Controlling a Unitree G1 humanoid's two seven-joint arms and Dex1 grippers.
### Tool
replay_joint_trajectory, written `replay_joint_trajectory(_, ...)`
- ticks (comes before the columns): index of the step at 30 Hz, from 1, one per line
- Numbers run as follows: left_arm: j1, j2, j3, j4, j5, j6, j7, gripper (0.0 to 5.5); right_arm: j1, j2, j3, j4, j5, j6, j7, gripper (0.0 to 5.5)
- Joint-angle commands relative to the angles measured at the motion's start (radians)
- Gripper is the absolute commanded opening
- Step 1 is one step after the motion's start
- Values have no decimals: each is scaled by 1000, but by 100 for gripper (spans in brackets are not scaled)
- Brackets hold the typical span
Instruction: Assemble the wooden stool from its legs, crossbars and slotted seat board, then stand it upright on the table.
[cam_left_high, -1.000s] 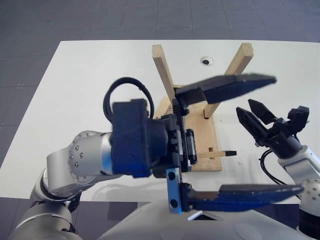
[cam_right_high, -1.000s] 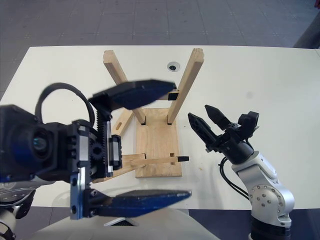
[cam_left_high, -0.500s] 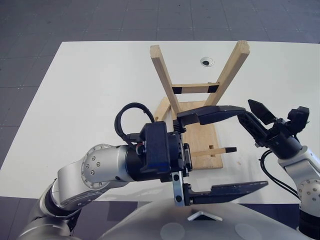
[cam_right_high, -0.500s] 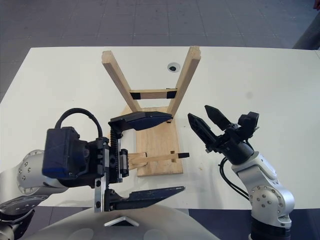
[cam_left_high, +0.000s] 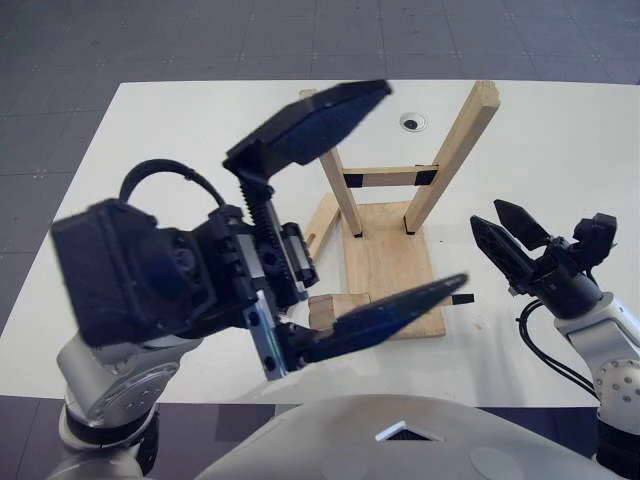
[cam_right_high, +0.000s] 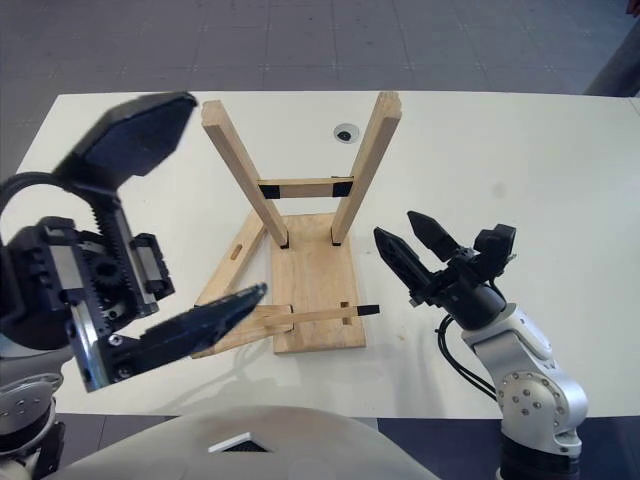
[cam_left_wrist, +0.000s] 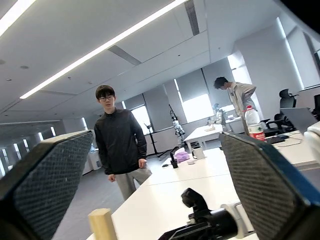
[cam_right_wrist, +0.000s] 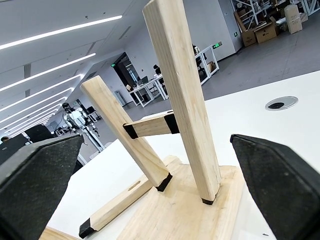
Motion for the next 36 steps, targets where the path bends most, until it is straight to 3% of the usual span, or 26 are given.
replay_joint_trajectory(1,161,-13,147,58,71,-15,19,463,4,-4,-13,-13,1,2,-5,550)
replay_joint_trajectory(6,255,-93,272,111,103,-37,93,463,6,-3,-20,-15,3,5,-13,550)
replay_joint_trajectory(10,330,-137,279,188,175,-18,115,463,7,-1,-22,-17,4,5,-21,550)
replay_joint_trajectory(15,413,-169,119,328,480,69,217,463,5,3,-38,-24,15,5,-55,550)
replay_joint_trajectory(26,532,-230,-102,334,634,208,227,463,17,9,-46,-70,37,7,-116,550)
replay_joint_trajectory(36,503,-244,-154,458,706,243,211,463,36,16,-35,-105,47,7,-140,550)
